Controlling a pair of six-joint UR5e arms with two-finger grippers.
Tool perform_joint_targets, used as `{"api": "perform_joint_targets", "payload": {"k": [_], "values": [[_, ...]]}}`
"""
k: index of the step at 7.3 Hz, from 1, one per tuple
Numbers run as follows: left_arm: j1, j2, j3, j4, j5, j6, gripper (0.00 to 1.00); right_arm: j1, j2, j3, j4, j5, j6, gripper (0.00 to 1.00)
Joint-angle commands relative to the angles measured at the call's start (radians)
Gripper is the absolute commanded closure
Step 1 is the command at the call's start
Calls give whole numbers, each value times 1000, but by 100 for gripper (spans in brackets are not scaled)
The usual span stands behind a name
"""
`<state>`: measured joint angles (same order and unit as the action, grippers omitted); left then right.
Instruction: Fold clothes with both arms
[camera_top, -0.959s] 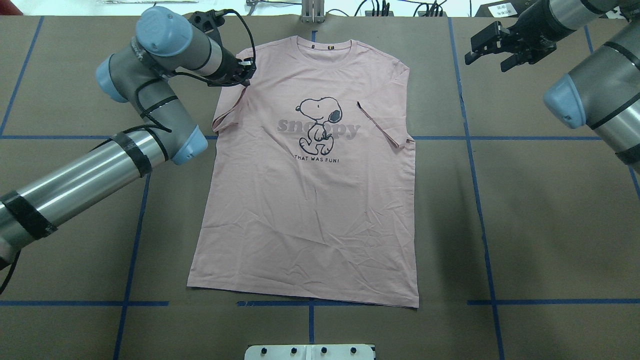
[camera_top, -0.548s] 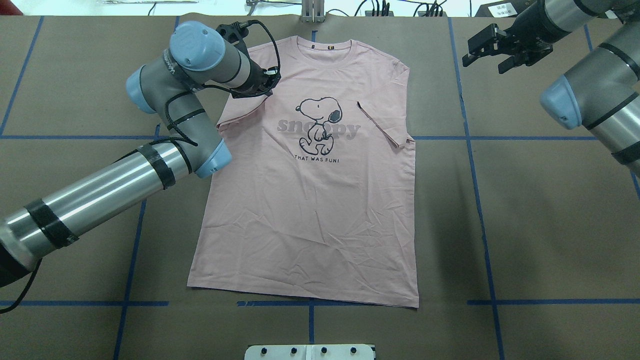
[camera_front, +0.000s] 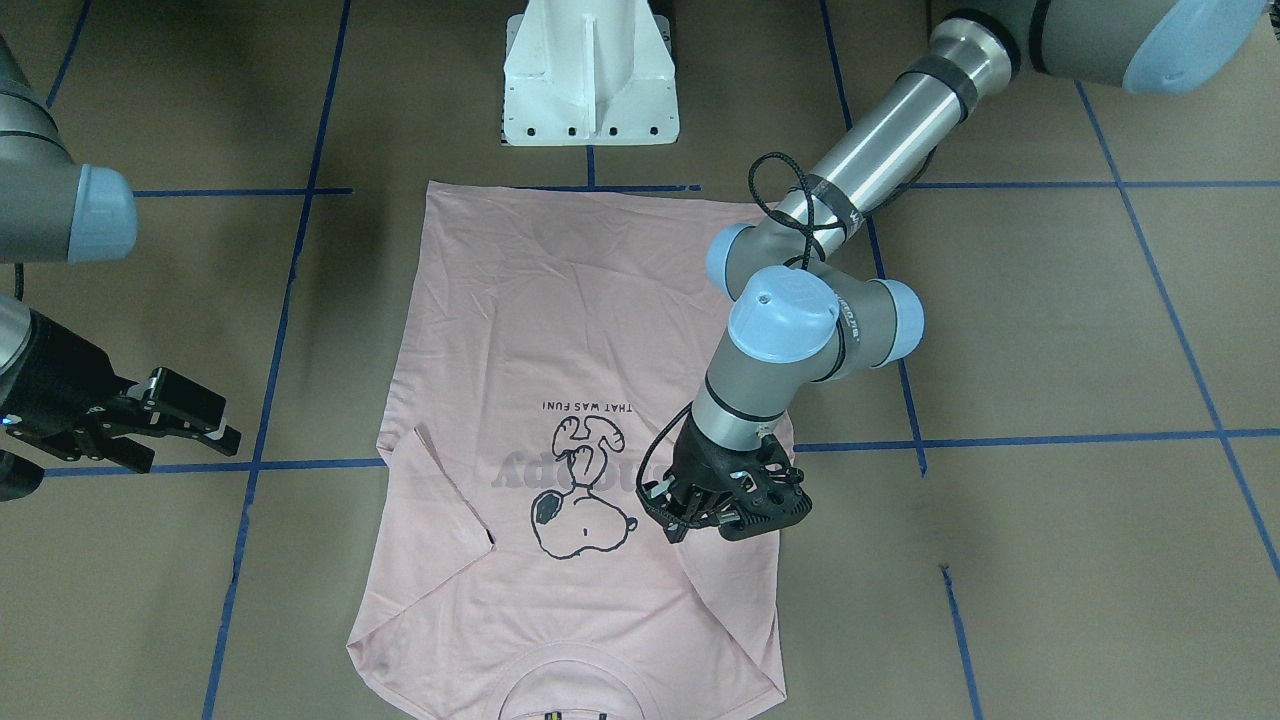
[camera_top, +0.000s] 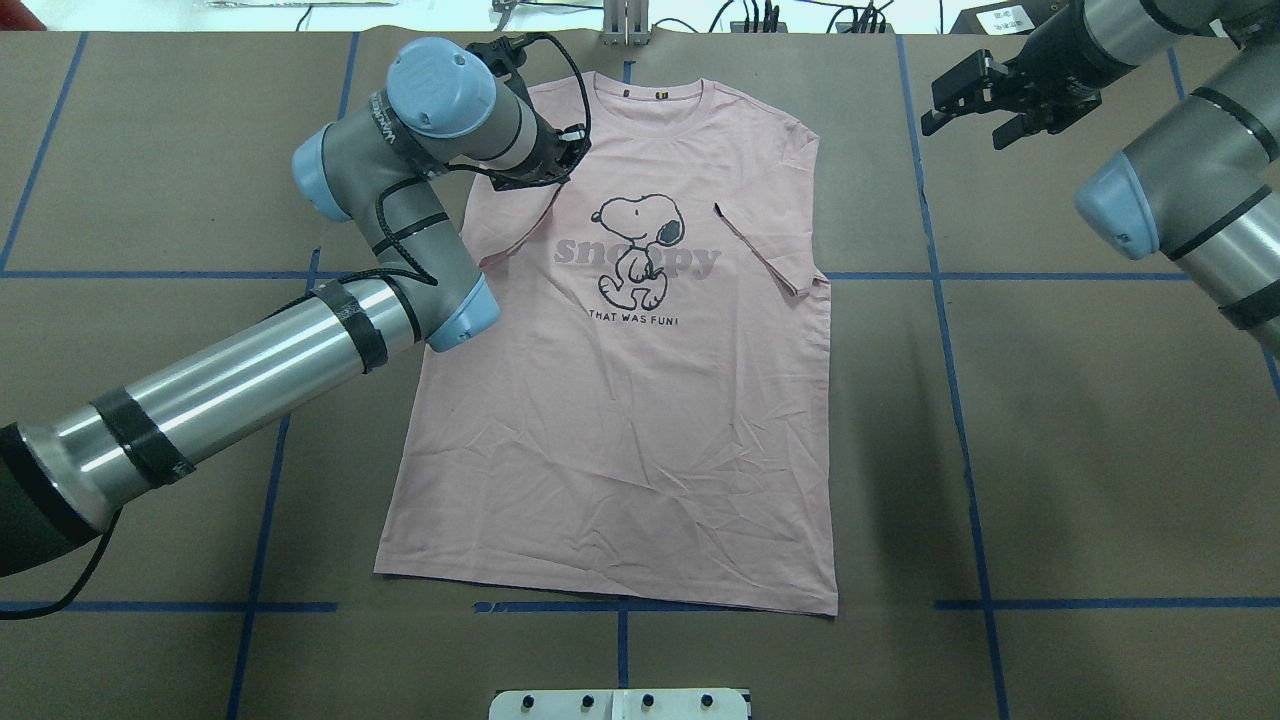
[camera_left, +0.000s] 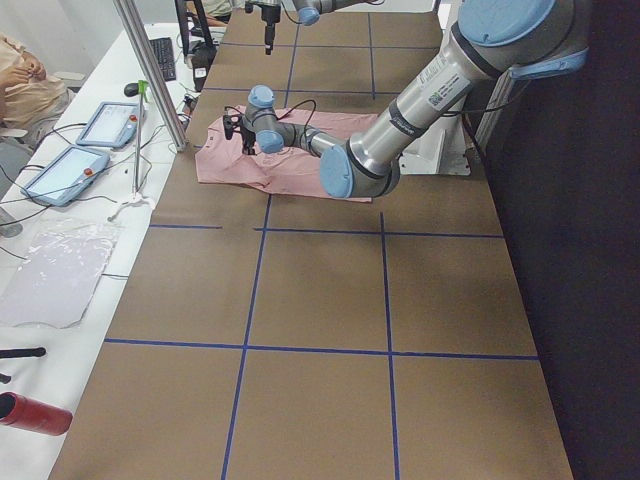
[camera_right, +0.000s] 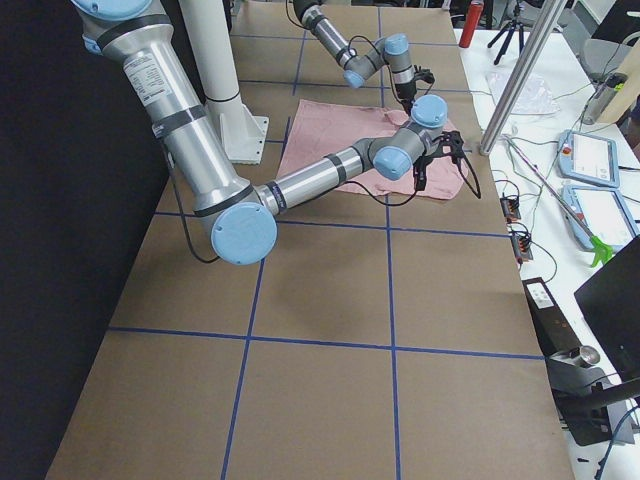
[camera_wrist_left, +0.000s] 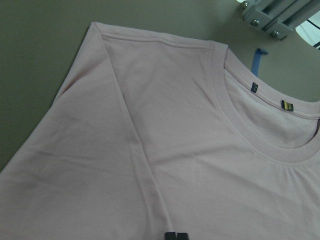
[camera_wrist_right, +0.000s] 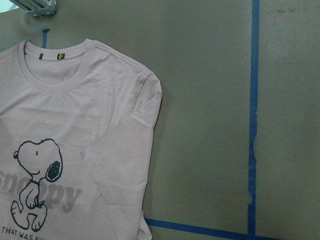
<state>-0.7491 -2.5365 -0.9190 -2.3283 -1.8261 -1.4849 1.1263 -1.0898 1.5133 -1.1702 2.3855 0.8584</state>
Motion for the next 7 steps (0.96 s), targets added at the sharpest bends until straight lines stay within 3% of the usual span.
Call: {"api": "perform_joint_targets", "payload": {"k": [1, 2, 3, 5, 7], "values": [[-1, 4, -3, -2, 4, 0, 38, -11, 8, 1, 1, -3, 11, 0], [-6, 48, -77, 0, -5, 1, 32, -20, 17, 13, 3, -5, 66, 0], [-7, 176, -260, 1, -30, 1, 32, -63, 28, 56, 4, -49, 203, 0], [-35, 316, -459, 4, -131, 87, 33, -303, 19, 229, -8, -367, 522, 0], [-96, 511, -648, 4, -212, 295, 33, -489, -56, 345, -9, -529, 687, 1]]}}
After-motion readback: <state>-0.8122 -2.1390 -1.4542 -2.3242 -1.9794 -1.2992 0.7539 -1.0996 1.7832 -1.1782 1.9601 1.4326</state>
